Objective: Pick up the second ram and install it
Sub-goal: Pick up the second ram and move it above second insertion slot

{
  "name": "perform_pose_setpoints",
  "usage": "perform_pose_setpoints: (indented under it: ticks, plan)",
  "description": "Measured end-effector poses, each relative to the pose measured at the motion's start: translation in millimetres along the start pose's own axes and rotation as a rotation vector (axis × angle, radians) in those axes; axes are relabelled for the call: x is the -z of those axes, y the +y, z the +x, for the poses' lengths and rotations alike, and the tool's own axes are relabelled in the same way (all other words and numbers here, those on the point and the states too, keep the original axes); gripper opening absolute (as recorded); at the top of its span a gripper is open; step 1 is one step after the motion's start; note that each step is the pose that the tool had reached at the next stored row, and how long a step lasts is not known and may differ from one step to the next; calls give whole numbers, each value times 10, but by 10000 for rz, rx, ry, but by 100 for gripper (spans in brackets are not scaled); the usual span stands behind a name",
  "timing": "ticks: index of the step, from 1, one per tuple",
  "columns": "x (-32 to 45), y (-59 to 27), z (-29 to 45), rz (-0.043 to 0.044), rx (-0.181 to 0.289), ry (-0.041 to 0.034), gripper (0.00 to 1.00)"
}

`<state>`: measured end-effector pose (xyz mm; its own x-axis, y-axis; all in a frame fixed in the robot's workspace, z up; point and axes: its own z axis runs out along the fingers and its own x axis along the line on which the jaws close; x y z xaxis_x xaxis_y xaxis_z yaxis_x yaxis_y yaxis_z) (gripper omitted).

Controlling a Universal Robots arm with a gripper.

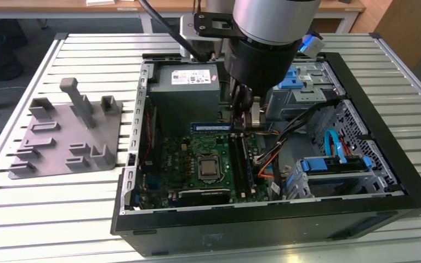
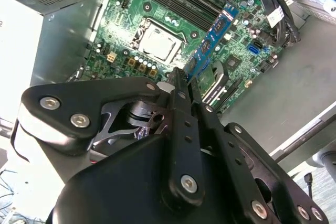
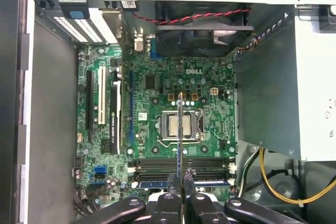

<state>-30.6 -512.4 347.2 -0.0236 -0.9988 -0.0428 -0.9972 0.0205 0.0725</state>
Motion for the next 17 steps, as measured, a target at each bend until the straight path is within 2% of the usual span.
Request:
perform_pose_setpoints:
  ticks: [4, 17]
  plan:
    - [-51, -4, 35, 1, -1, -5, 14]
    - [-283, -56, 46, 0, -13, -28, 14]
